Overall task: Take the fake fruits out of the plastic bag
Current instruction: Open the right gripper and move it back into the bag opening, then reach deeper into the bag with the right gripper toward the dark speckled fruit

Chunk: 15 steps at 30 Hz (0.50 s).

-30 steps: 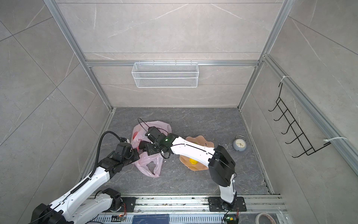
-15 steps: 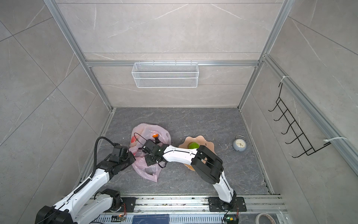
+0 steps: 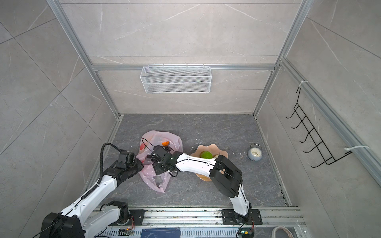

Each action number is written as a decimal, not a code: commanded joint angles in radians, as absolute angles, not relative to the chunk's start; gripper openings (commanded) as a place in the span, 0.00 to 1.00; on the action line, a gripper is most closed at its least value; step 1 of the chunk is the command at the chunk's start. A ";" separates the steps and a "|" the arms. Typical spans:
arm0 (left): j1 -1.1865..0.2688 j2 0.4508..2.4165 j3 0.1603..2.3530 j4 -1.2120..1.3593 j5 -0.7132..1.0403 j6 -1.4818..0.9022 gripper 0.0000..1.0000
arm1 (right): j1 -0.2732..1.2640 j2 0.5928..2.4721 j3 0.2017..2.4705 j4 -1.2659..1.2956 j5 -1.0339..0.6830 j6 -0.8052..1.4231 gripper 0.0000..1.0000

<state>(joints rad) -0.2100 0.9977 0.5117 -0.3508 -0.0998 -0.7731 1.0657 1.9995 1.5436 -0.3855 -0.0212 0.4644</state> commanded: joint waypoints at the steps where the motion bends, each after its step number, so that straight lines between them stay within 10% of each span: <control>1: -0.192 0.989 0.561 -0.325 -0.128 -0.741 0.26 | 1.063 2.004 1.655 -0.400 -0.003 0.319 0.61; 15: -0.142 1.040 0.605 -0.283 -0.068 -0.728 0.20 | 1.019 2.290 2.032 -0.532 -0.108 0.133 0.62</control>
